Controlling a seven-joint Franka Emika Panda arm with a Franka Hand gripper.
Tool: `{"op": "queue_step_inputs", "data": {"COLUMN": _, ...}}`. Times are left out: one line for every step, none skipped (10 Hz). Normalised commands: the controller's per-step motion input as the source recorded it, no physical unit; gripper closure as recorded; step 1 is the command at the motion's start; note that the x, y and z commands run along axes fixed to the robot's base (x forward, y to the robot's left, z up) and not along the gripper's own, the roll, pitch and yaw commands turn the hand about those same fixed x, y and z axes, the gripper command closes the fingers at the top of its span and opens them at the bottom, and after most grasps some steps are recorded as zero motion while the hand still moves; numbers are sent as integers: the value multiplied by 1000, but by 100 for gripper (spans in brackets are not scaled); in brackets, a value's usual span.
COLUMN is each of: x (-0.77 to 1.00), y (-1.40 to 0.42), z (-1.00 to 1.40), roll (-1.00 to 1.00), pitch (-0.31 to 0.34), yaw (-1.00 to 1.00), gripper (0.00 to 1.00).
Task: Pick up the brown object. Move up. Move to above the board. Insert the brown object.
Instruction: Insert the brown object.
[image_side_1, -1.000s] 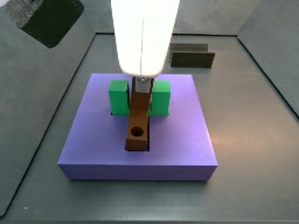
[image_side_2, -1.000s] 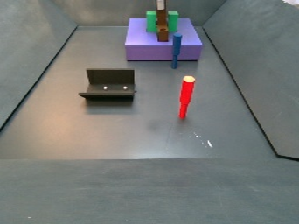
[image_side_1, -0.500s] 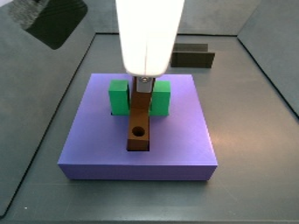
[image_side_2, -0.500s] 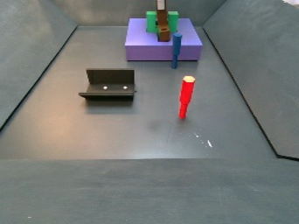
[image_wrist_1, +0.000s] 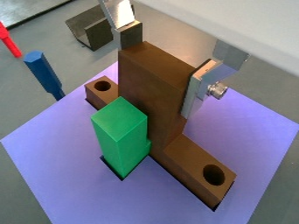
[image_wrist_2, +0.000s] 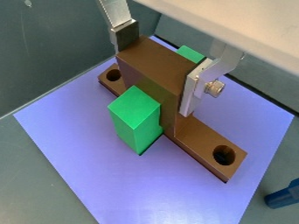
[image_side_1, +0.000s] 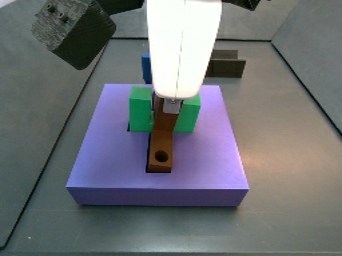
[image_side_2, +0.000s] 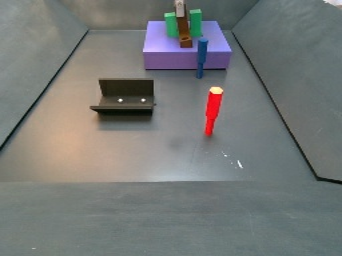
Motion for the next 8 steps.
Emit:
{"op": "queue_step_inputs", "data": {"x": -54, "y": 89, "z": -446, "roll": -121, "pitch": -227, "yaw": 0, "gripper": 100}}
{"op": "queue_step_inputs", "data": {"x": -151, "y": 120, "z": -466, "roll": -150, "pitch": -290, "yaw": 0, "gripper": 100}}
{"op": "queue_step_inputs", "data": {"x": -146, "y": 129, "z": -391, "roll": -154, "pitch": -247, "yaw": 0, "gripper": 100}}
{"op": "queue_step_inputs", "data": {"x": -166, "y": 111, "z": -406, "roll": -139, "pitch": -270, "yaw": 0, "gripper": 100}}
{"op": "queue_step_inputs", "data": {"x": -234, "y": 114, "z": -431, "roll": -180, "pitch": -351, "yaw": 0, "gripper": 100}}
{"op": "queue_step_inputs", "data": {"x": -206, "y": 17, "z": -357, "roll": -107, "pitch": -309, "yaw": 0, "gripper": 100}}
{"op": "queue_step_inputs", "data": {"x": 0, "y": 0, "z": -180, "roll": 0, "pitch": -44, "yaw": 0, "gripper": 100}}
{"op": "queue_step_inputs", "data": {"x": 0, "y": 0, "z": 0, "roll": 0, "pitch": 0, "yaw": 0, "gripper": 100}}
